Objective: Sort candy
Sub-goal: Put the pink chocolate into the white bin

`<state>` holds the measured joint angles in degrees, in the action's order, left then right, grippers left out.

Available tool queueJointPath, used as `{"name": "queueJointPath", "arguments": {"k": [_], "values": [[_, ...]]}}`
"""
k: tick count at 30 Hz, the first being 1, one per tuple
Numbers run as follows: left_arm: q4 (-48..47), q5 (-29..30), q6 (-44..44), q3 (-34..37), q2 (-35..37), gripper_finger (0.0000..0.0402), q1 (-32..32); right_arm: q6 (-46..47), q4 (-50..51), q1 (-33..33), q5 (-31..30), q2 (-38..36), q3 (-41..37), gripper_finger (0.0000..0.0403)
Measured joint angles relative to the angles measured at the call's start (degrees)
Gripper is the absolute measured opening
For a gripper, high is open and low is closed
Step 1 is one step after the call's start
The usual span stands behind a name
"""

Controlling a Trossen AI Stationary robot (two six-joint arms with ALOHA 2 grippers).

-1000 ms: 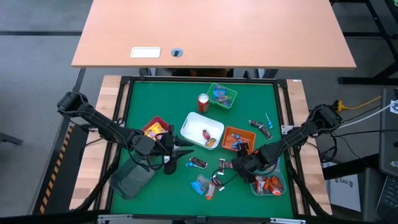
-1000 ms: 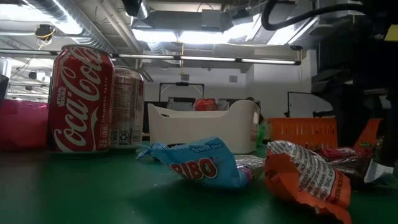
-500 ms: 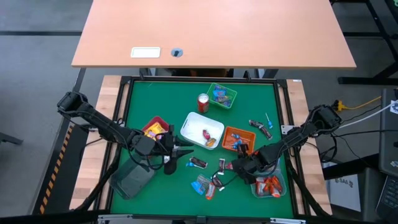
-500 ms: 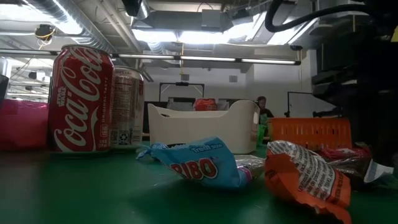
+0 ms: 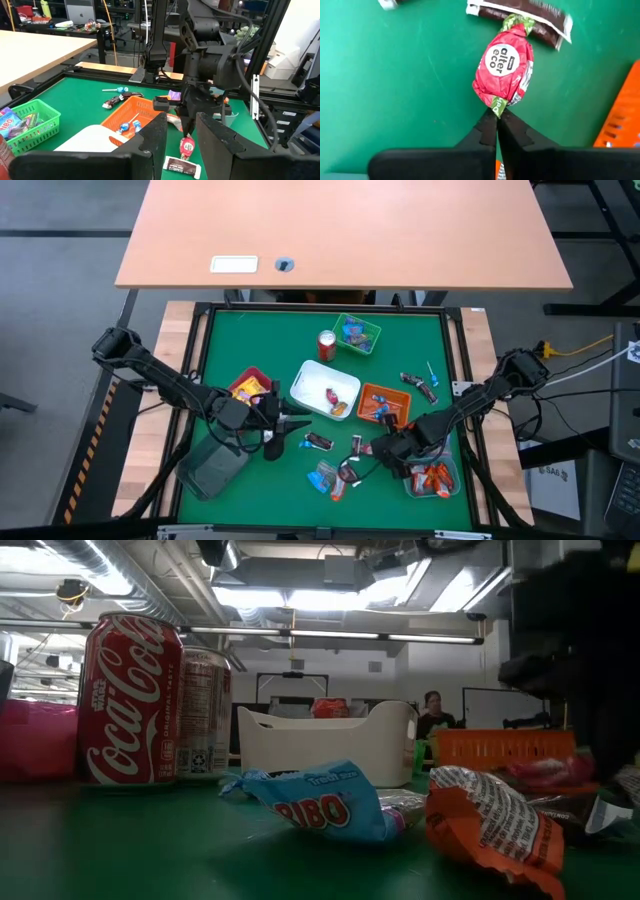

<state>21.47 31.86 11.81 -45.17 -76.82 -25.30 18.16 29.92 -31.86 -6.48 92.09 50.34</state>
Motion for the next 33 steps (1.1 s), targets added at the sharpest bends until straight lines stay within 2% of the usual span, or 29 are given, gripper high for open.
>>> {"name": "queueJointPath", "arguments": {"k": [12, 18, 27, 33], "values": [[-0.01, 0.00, -0.01, 0.00, 0.00, 0.0099, 0.00, -2.00, 9.26, 0.00, -0.77, -0.02, 11.17, 0.0002], [-0.02, 0.00, 0.00, 0.00, 0.00, 0.0099, 0.00, -11.11, 12.07, 1.22, -7.74, -0.07, 16.58, 0.0001], [0.00, 0.00, -0.02, 0.00, 0.00, 0.0099, 0.00, -23.07, 8.84, 12.99, -9.43, -0.07, 17.73, 0.0002], [-0.02, 0.04, 0.00, 0.00, 0.00, 0.0099, -0.02, -29.42, 3.15, 20.65, -6.34, -0.07, 17.73, 0.0002]]}}
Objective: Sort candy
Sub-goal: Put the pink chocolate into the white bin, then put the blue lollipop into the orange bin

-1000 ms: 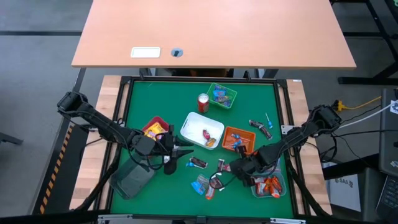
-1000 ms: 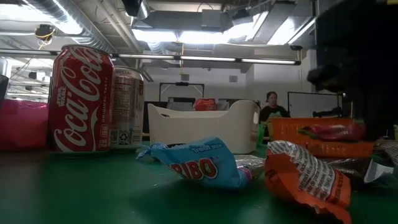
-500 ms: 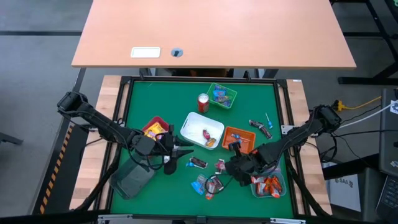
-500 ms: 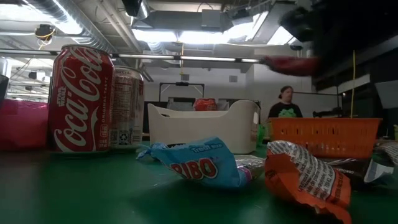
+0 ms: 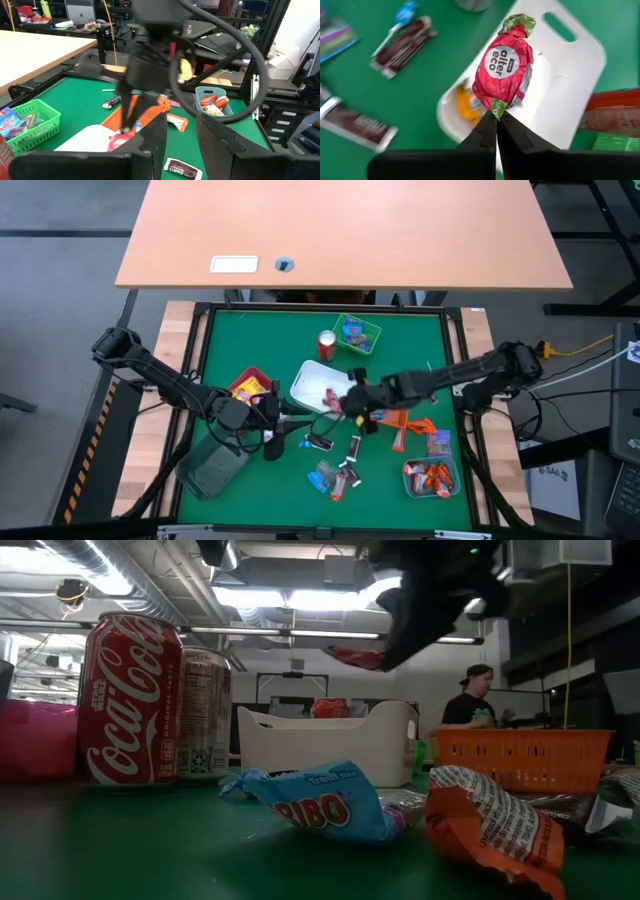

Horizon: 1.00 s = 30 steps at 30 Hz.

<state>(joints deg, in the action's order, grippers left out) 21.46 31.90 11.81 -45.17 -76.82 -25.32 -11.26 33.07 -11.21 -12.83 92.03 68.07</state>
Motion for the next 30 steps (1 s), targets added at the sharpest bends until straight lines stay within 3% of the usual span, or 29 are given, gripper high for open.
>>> {"name": "queueJointPath", "arguments": {"k": [9, 14, 19, 22, 30], "values": [[0.00, -0.02, 0.00, 0.00, 0.00, 0.0099, 0.00, -0.19, -3.71, 7.23, 1.89, 0.00, 0.00, 0.0024], [0.01, -0.02, -0.01, 0.01, 0.00, 0.0099, 0.02, -0.16, -3.68, 9.10, 3.68, 0.00, 0.00, 0.0073], [0.01, 0.00, -0.01, 0.01, 0.00, 0.0099, 0.02, 0.05, -2.77, 9.51, -0.36, 0.00, 0.21, 0.0125], [0.00, 0.06, -0.02, 0.00, 0.00, 0.0099, 0.00, 0.07, 3.70, 9.51, -2.77, 0.00, 2.93, 0.0138], [0.02, 2.51, -1.47, 0.02, 0.00, 0.0099, 0.07, 3.42, 22.94, 12.68, -1.26, -3.30, 8.75, 0.0135]]}}
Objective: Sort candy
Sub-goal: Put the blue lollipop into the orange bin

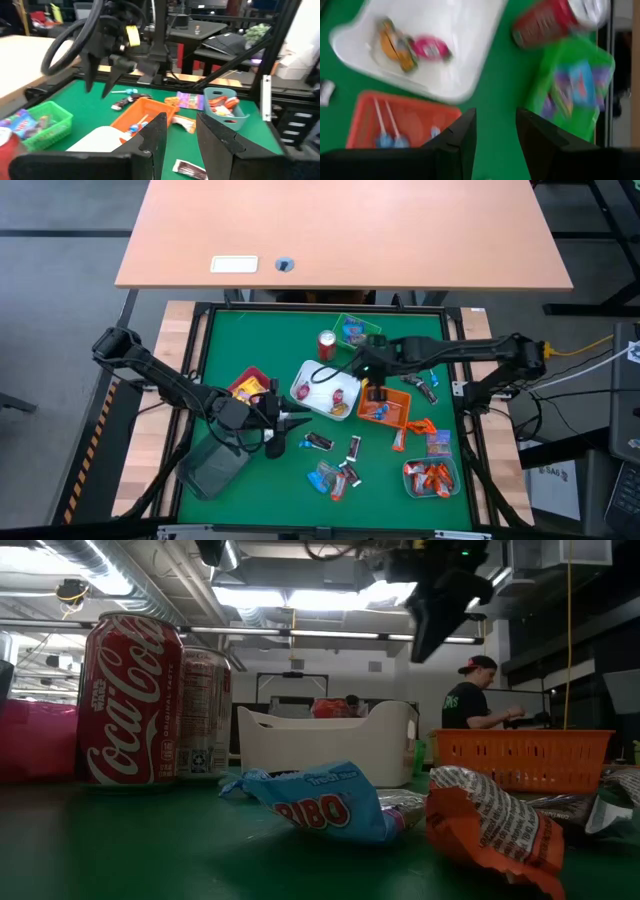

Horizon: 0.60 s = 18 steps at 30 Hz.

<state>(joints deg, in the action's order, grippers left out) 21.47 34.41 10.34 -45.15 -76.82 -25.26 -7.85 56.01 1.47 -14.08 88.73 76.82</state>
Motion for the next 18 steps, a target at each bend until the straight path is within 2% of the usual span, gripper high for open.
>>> {"name": "queueJointPath", "arguments": {"k": [5, 11, 18], "values": [[0.01, 1.25, -0.45, 0.00, 0.00, 0.0099, 0.62, 6.26, 5.57, 4.37, 1.14, -6.84, -3.68, 0.0134], [0.00, 1.35, -0.45, 0.00, 0.00, 0.0099, 2.25, 15.42, 6.47, 10.54, 0.57, -14.68, -11.17, 0.0134], [0.00, 1.31, -0.48, 0.00, 0.00, 0.0099, 4.03, 24.10, 7.19, 19.91, 2.06, -17.88, -19.34, 0.0134]]}}
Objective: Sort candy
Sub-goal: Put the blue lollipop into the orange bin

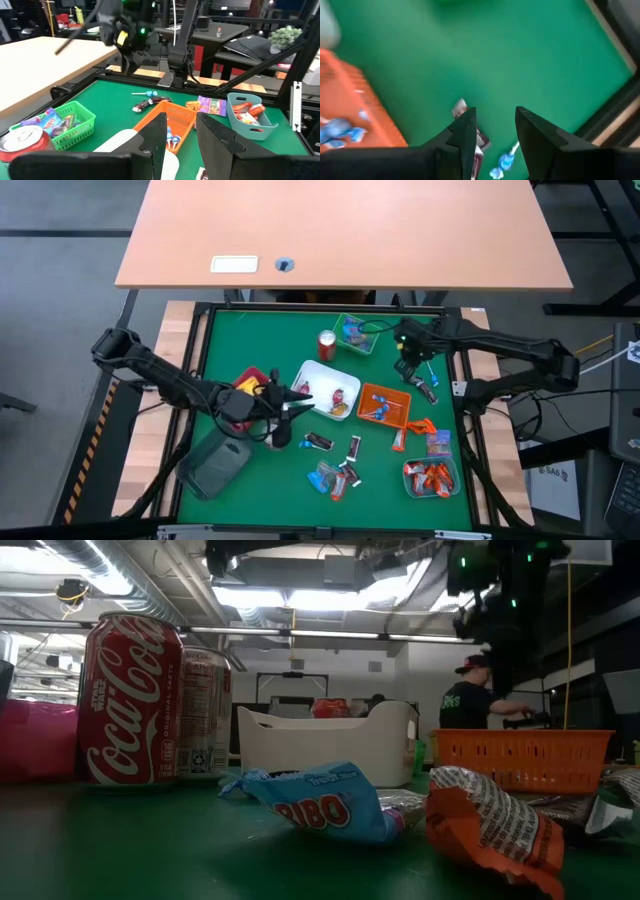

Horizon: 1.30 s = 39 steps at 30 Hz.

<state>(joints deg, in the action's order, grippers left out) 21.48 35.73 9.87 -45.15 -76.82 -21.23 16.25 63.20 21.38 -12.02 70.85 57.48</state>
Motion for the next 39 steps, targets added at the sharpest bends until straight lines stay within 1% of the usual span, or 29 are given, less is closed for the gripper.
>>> {"name": "queueJointPath", "arguments": {"k": [5, 10, 14, 24, 29, 32, 35, 39], "values": [[0.00, -0.01, 0.00, 0.00, 0.00, 0.0099, 1.10, 1.39, -0.16, 6.02, 3.82, 0.19, -6.31, 0.0134], [0.00, -0.02, 0.00, 0.00, 0.00, 0.0099, 1.88, 1.51, -0.28, 10.79, 5.58, 0.26, -11.39, 0.0134], [0.00, -0.05, 0.00, 0.00, 0.00, 0.0099, 2.36, 1.53, -1.43, 13.53, 5.61, 0.26, -14.27, 0.0134], [0.00, -0.52, 0.00, 0.00, 0.00, 0.0099, 2.49, 1.55, -7.93, 18.18, 5.56, 0.26, -20.38, 0.0134], [0.00, -0.72, 0.00, 0.00, 0.00, 0.0099, 2.47, 3.03, -9.35, 20.61, 4.59, 0.27, -21.98, 0.0134], [0.00, -0.72, -0.02, 0.00, 0.00, 0.0099, 2.47, 3.04, -10.35, 21.95, 5.58, 0.28, -22.71, 0.0133], [0.00, -0.72, 0.00, 0.00, 0.00, 0.0099, 2.47, 3.10, -10.70, 22.28, 5.59, 0.74, -23.30, 0.0133], [0.00, -0.72, 0.00, 0.00, 0.00, 0.0099, 2.47, 3.30, -10.89, 22.26, 5.59, 3.30, -23.37, 0.0133]]}}
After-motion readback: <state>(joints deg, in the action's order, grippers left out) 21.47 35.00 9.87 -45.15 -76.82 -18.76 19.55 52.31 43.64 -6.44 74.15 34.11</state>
